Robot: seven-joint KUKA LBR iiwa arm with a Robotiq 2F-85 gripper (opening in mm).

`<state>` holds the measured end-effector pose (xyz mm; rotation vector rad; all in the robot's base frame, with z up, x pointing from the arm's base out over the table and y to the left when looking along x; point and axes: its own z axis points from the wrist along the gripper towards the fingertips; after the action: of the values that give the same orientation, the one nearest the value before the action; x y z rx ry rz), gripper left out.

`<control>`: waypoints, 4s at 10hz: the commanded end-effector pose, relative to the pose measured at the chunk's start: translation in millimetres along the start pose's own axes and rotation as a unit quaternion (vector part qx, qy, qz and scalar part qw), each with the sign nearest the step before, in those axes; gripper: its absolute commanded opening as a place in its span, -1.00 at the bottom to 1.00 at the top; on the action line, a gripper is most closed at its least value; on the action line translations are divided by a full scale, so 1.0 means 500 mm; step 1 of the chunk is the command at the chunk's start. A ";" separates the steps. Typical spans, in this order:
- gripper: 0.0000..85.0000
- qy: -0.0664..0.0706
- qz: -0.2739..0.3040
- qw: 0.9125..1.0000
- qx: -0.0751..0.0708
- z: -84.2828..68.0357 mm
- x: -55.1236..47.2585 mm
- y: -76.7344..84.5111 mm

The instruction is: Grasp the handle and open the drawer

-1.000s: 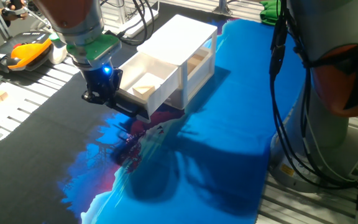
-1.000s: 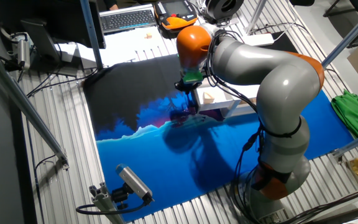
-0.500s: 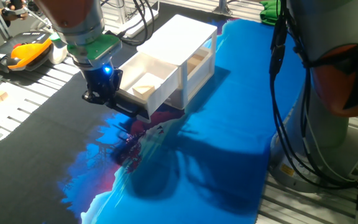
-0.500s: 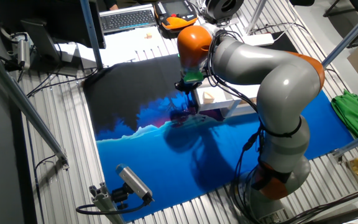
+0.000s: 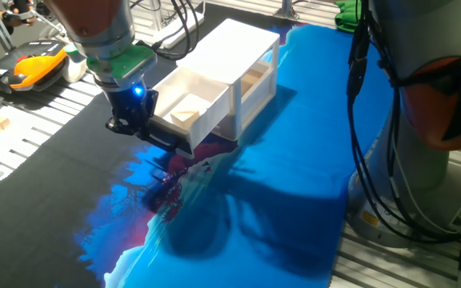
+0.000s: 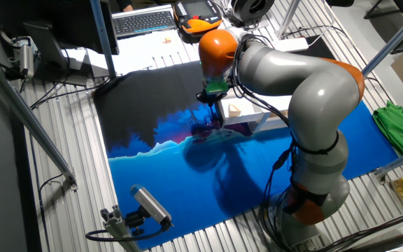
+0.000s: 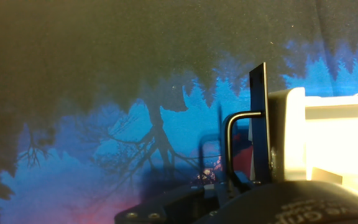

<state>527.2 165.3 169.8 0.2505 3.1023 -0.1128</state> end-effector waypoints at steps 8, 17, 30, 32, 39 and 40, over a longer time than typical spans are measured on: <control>-0.20 -0.006 0.017 1.000 0.008 -0.001 0.001 0.001; -0.20 -0.001 0.025 1.000 0.001 -0.047 0.008 0.015; -1.00 0.009 0.017 0.999 -0.027 -0.113 0.035 -0.001; -1.00 0.012 0.014 0.999 -0.027 -0.115 0.037 -0.003; -1.00 0.006 0.001 0.999 -0.035 -0.118 0.039 -0.007; -1.00 0.006 0.002 0.999 -0.035 -0.119 0.039 -0.007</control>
<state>506.2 169.6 228.9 0.2551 3.1113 -0.0025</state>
